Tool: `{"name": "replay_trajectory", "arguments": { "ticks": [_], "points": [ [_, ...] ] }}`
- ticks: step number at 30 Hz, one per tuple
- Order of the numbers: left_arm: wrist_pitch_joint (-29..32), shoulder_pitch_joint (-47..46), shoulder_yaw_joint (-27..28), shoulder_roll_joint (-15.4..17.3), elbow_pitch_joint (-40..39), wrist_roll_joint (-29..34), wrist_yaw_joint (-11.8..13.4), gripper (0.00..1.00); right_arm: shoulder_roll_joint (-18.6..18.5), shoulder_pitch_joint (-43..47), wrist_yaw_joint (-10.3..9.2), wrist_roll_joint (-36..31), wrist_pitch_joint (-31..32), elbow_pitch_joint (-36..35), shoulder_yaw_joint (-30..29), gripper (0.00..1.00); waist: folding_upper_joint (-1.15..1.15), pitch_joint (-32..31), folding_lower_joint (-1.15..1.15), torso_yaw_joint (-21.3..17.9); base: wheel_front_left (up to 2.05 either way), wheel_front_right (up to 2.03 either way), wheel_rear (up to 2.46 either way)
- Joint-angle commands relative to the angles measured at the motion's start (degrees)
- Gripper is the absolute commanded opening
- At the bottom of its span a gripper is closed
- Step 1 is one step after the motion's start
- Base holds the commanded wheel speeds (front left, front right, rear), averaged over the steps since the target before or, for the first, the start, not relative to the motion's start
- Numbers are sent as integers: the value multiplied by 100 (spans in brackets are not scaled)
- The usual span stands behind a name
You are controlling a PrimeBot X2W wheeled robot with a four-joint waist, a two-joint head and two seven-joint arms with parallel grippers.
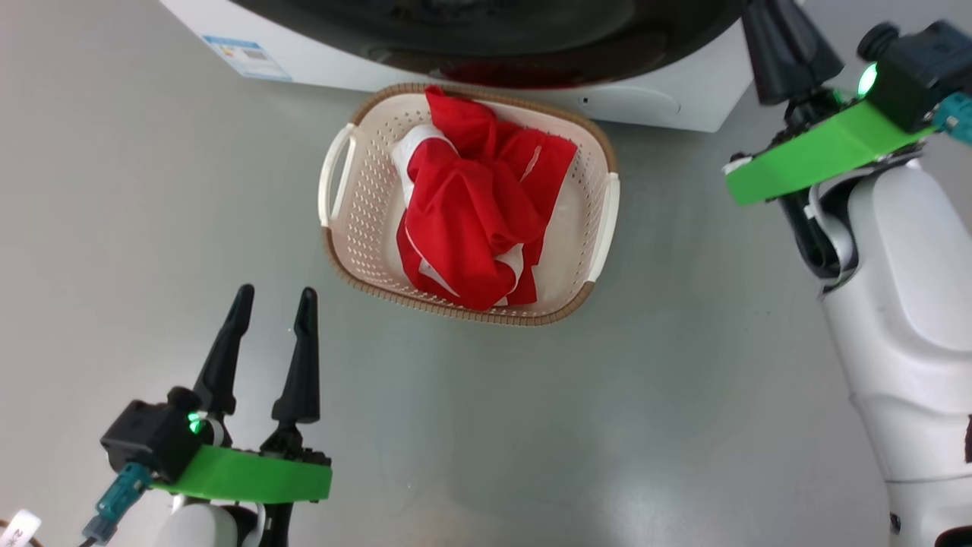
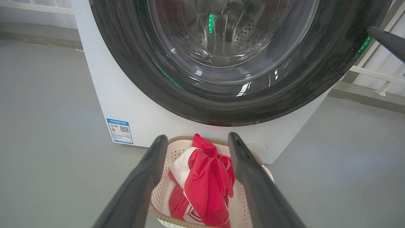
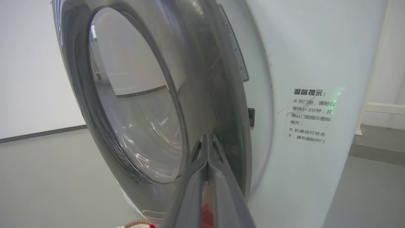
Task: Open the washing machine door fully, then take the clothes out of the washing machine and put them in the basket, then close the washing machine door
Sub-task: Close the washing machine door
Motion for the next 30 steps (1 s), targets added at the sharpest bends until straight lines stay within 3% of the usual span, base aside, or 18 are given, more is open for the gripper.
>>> {"name": "replay_trajectory", "arguments": {
  "ticks": [1, 30],
  "points": [
    [-46, -97, 159, 95, -171, -36, -17, 100, 68, -97, 8, 21, -27, -113, 35, 0, -1, 78, 0, 42, 0, 0, 0],
    [-46, -215, 27, 95, -249, -3, -17, 100, 146, -797, 8, -160, -27, -124, -462, 0, -1, 353, 0, 208, 0, 0, 0]
  ]
}}
